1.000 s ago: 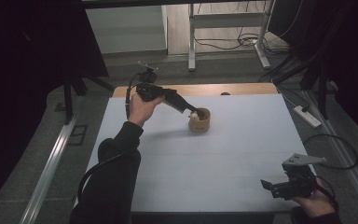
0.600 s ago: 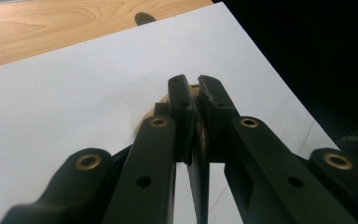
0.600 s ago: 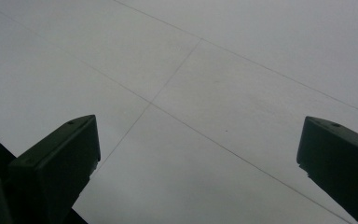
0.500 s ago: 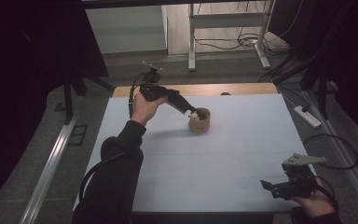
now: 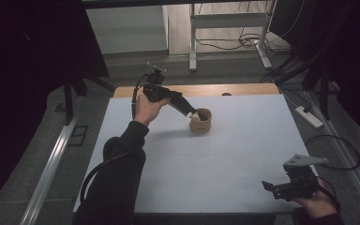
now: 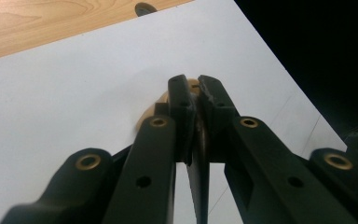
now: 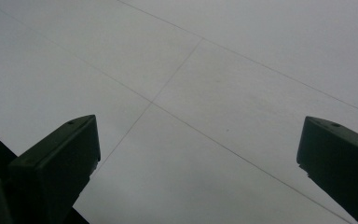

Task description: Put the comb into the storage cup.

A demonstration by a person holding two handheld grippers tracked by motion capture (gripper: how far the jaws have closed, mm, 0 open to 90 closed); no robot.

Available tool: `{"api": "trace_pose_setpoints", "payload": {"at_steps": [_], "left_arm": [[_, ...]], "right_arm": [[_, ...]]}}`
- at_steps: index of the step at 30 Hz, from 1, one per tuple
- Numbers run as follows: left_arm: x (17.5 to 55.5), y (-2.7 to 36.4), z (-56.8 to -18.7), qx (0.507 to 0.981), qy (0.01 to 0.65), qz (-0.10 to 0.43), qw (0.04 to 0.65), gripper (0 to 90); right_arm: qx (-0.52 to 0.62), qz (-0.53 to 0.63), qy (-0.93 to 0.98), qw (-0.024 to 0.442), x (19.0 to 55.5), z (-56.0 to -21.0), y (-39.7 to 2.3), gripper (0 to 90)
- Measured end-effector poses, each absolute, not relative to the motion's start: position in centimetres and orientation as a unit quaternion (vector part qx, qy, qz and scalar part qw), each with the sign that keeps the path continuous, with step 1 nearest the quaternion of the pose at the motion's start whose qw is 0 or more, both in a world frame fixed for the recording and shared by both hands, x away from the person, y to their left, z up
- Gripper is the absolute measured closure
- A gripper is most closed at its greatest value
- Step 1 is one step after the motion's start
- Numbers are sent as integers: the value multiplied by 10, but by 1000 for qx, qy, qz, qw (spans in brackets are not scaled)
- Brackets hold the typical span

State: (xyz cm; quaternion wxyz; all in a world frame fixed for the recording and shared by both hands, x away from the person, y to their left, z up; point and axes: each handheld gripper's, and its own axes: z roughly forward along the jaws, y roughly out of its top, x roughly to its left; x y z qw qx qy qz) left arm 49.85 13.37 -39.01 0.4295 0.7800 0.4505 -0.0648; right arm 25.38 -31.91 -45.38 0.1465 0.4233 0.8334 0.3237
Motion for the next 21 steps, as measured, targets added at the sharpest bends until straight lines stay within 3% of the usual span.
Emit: {"api": "trace_pose_setpoints", "payload": {"at_steps": [21], "left_arm": [[500,131,-399,777,453,-64,432,823]], "right_arm": [[421,322,835,146,254,-454,-319,0]]}}
